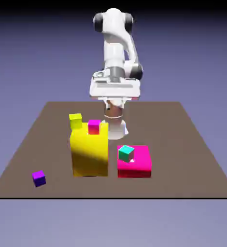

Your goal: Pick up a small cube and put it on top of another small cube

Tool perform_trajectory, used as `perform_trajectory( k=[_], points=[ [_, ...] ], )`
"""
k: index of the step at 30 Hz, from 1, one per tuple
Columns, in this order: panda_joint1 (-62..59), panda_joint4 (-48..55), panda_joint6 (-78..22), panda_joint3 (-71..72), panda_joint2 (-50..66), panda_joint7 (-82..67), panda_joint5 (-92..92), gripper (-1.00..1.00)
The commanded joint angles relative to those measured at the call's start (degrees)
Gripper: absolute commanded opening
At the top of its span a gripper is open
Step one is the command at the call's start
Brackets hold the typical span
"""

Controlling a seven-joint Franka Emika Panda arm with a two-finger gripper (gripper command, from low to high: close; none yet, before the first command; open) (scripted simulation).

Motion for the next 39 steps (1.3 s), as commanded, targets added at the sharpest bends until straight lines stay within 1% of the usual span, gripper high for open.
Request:
perform_trajectory(
  k=[1, 30, 31, 35, 36, 37, 39],
  points=[
    [-0.10, 1.34, -1.03, -1.07, 2.08, -2.35, 0.54, 0.00],
    [-2.97, 39.98, -30.71, -31.84, 61.96, -70.17, 16.17, 0.00],
    [-2.97, 39.99, -30.71, -31.84, 61.96, -70.17, 16.17, 0.00],
    [-7.79, 41.69, -24.01, -26.28, 70.26, -73.16, 20.95, 0.00],
    [-7.83, 41.70, -23.95, -26.24, 70.33, -73.18, 20.99, 0.00],
    [-7.83, 41.70, -23.95, -26.24, 70.33, -73.18, 20.99, -1.00],
    [-6.63, 41.28, -25.63, -27.62, 68.26, -72.44, 19.79, -1.00]
  ],
)
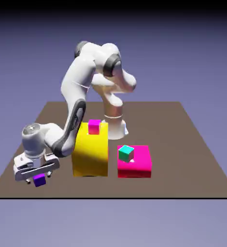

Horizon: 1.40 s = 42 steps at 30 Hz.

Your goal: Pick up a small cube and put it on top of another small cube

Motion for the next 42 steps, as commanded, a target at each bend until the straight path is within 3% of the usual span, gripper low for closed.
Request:
perform_trajectory(
  k=[1, 4, 17, 34, 40, 41, 42],
  points=[
    [1.21, -0.43, -1.63, -1.39, -2.08, 0.76, -1.21, -1.00],
    [5.31, -0.98, -3.93, -4.45, -6.86, 4.14, -2.34, -1.00],
    [6.15, -9.81, -18.66, 5.97, -33.16, 36.54, -10.29, -1.00],
    [1.95, -22.70, -42.06, 20.78, -66.72, 74.12, -25.17, -1.00],
    [1.71, -31.16, -31.01, 20.09, -64.12, 74.15, -25.65, -1.00],
    [1.71, -31.16, -31.01, 20.09, -64.12, 74.15, -25.65, 1.00],
    [1.71, -31.16, -31.01, 20.09, -64.12, 74.15, -25.65, 1.00]
  ],
)
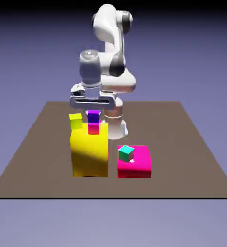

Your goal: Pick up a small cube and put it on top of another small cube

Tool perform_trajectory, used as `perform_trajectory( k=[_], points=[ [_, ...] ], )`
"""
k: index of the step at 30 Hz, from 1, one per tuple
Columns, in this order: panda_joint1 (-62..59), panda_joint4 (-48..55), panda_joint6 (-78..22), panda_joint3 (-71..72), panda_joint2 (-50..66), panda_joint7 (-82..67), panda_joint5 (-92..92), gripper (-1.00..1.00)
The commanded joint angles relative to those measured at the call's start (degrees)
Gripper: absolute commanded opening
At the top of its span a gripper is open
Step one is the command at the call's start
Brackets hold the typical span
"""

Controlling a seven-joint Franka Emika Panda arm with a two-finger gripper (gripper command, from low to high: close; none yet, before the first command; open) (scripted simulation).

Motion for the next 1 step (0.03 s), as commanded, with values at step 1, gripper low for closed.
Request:
perform_trajectory(
  k=[1],
  points=[
    [0.05, 1.90, -2.49, 0.16, -0.58, -0.01, 0.11, 1.00]
  ],
)
